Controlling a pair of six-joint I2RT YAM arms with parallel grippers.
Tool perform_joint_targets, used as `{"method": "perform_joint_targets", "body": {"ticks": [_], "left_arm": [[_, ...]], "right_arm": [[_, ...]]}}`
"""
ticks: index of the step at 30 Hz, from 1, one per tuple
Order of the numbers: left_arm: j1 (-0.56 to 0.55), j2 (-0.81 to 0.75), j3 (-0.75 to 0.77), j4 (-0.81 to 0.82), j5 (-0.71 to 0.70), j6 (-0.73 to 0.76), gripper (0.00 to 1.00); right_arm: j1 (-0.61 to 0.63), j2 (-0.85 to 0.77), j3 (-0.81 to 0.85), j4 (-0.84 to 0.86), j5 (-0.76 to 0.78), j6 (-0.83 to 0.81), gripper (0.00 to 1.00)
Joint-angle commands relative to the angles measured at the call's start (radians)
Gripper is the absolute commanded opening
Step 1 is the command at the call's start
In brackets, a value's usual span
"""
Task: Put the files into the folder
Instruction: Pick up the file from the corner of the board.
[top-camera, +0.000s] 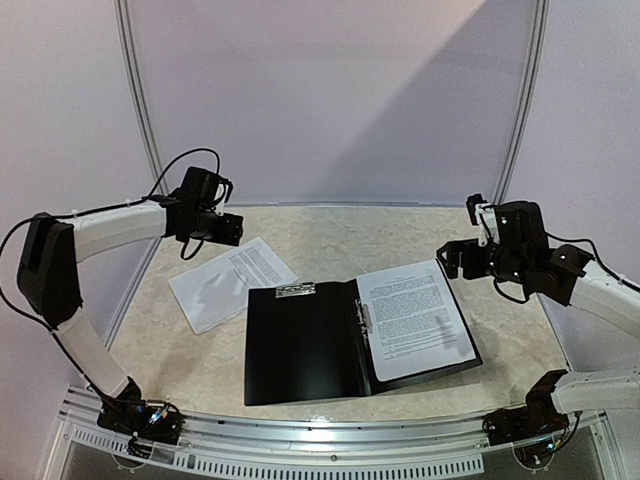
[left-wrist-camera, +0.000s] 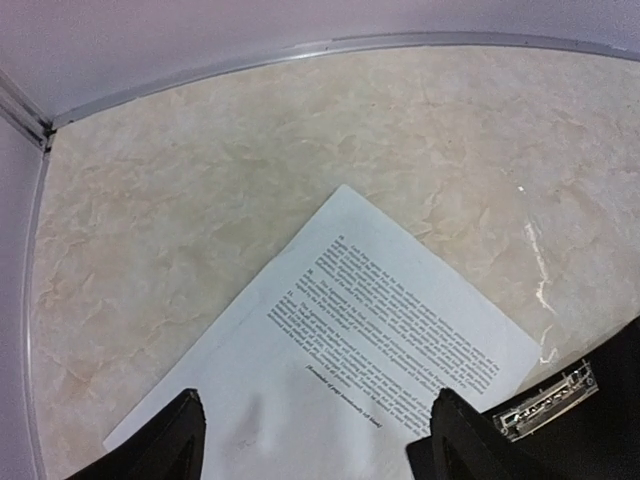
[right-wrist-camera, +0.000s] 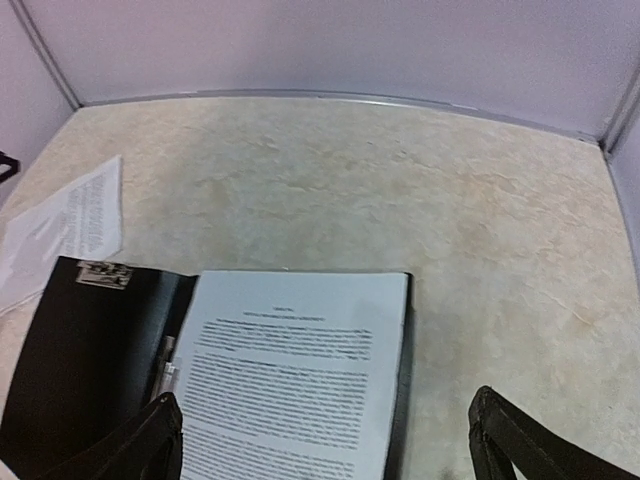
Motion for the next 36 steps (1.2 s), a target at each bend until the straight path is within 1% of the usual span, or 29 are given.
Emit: {"method": "perform_joint_targets", "body": {"ticks": [1,5,7,8,11,13,14,15,17,19,21,24,28,32,33,35,36], "left_arm": [[0.048,0.043,0.0,-0.018,-0.025,0.008,0.79],[0.095,0.09,0.015,-0.065,-0.008,-0.067,0.78],[0.125,0.102,0.015,-0.093,0.007,-0.14,0.77],[0.149,0.1,0.005,-0.097,0.037,-0.179,0.76],[0.246,0.068,-0.118,-0.026,0.179,-0.298,0.73],[0.328,0.048,-0.222,0.068,0.303,-0.361,0.72],[0.361,0.045,-0.261,0.149,0.388,-0.375,0.71],[0.383,0.05,-0.284,0.197,0.435,-0.379,0.71],[0.396,0.08,-0.269,0.21,0.496,-0.371,0.71],[0.396,0.1,-0.239,0.184,0.494,-0.367,0.71],[0.396,0.094,-0.236,0.16,0.442,-0.372,0.71],[0.43,0.055,-0.278,0.136,0.381,-0.404,0.71],[0.476,-0.054,-0.392,0.134,0.388,-0.457,0.71],[0.472,-0.21,-0.489,0.124,0.424,-0.501,0.69],[0.469,-0.244,-0.502,0.101,0.418,-0.502,0.68],[0.451,-0.3,-0.513,0.012,0.338,-0.499,0.68],[0.45,-0.319,-0.525,-0.001,0.334,-0.496,0.68]], "right_arm": [[-0.002,0.016,0.006,0.142,-0.208,0.021,0.99],[-0.003,0.015,-0.019,0.13,-0.302,0.071,0.99],[0.0,0.016,-0.042,0.138,-0.333,0.087,0.99],[0.003,0.015,-0.051,0.14,-0.337,0.093,0.99],[0.012,0.018,-0.073,0.142,-0.348,0.103,0.99],[0.017,0.017,-0.08,0.142,-0.364,0.103,0.99],[0.021,0.016,-0.082,0.144,-0.367,0.103,0.99],[0.023,0.016,-0.086,0.147,-0.37,0.101,0.99],[0.03,0.02,-0.093,0.157,-0.382,0.097,0.99],[0.038,0.032,-0.092,0.155,-0.394,0.098,0.99],[0.049,0.048,-0.092,0.155,-0.409,0.101,0.99],[0.069,0.057,-0.099,0.16,-0.421,0.105,0.99],[0.077,0.053,-0.12,0.168,-0.422,0.111,0.99],[0.077,0.049,-0.131,0.169,-0.425,0.109,0.99],[0.077,0.051,-0.13,0.167,-0.427,0.108,0.99],[0.077,0.06,-0.127,0.17,-0.433,0.104,0.99],[0.077,0.064,-0.122,0.17,-0.438,0.104,0.99]]}}
